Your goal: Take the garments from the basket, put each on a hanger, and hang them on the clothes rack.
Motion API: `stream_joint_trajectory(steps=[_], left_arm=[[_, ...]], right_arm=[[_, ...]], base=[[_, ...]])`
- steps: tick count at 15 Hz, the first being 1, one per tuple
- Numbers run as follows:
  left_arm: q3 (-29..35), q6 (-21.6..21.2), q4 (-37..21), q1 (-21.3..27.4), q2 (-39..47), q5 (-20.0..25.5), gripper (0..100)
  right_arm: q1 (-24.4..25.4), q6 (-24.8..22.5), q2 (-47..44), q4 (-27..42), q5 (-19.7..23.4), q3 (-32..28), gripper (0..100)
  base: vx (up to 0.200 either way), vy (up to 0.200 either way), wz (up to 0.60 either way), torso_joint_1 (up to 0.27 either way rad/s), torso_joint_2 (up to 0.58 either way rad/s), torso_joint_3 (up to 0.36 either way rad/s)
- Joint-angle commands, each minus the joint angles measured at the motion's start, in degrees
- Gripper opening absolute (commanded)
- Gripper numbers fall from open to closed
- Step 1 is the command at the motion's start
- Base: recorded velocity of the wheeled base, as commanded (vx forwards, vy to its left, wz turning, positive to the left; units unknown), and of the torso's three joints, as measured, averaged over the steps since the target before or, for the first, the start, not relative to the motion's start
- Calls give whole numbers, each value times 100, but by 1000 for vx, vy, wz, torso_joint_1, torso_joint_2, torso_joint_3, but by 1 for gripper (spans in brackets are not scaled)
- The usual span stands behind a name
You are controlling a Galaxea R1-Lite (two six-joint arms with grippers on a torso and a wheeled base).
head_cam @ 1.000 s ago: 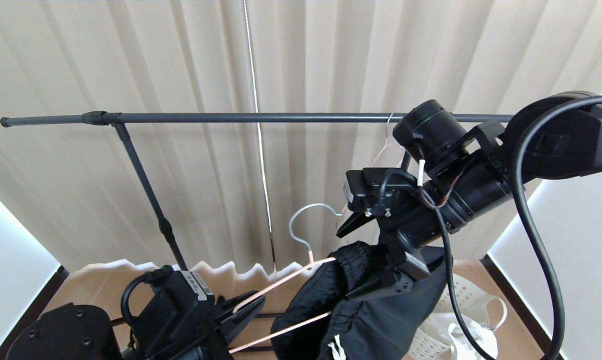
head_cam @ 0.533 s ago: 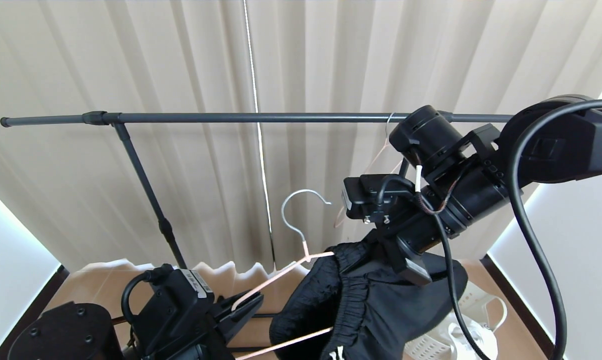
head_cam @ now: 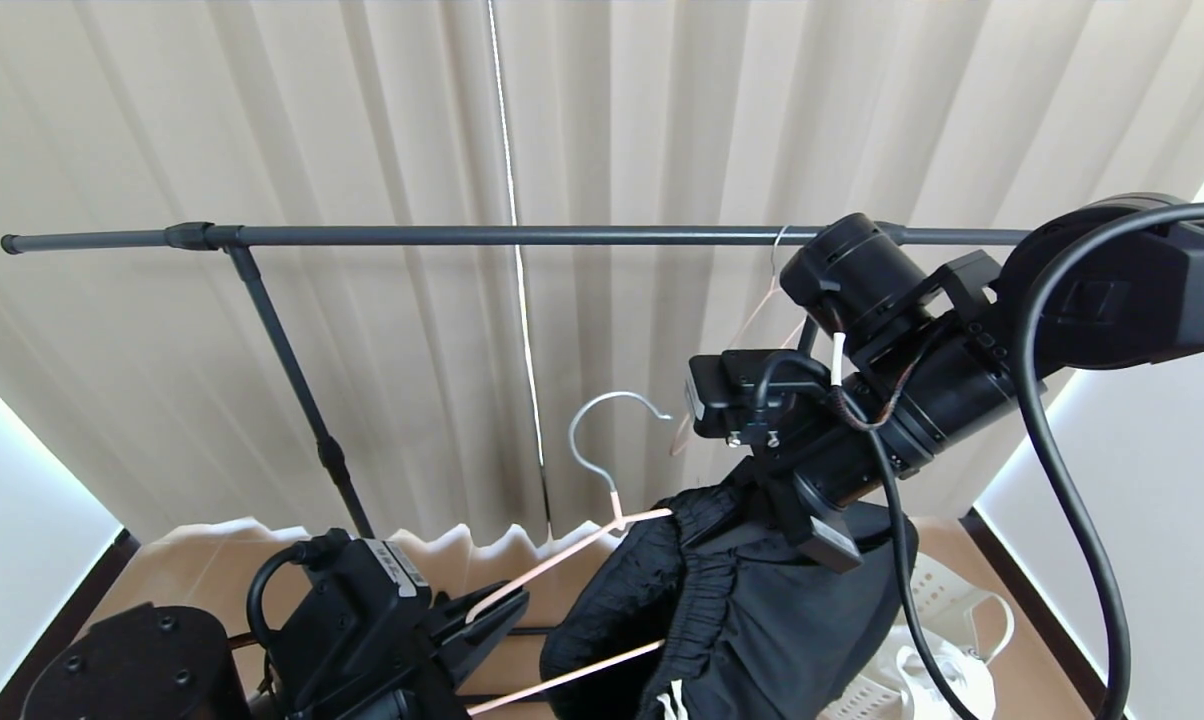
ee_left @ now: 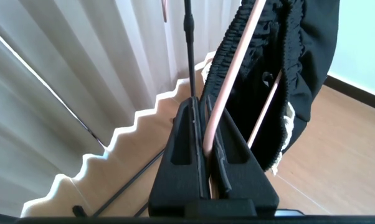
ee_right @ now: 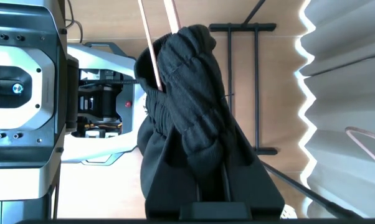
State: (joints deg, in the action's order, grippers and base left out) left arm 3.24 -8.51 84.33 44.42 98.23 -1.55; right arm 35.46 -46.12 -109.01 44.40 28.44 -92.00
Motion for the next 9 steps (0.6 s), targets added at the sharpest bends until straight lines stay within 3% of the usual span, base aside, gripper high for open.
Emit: stream_joint_trajectory(steps=[1,2,6,9], left_arm=[[10,-2,4,-13,65,-21,0],[1,7,4,-13,65,-21,100],[54,60,30,-232,29,23,100],[106,324,277,-522,21,383,100]], right_arm=[[5,-3,38,7,12,-2,0],[5,-3,46,7,12,7,0],[-4,-3,196,7,12,156,0],[-66,15,310,-1,12,262,0]], base=[[0,0,0,0,0,0],[0,0,0,0,0,0],[0,0,0,0,0,0],[0,0,0,0,0,0]])
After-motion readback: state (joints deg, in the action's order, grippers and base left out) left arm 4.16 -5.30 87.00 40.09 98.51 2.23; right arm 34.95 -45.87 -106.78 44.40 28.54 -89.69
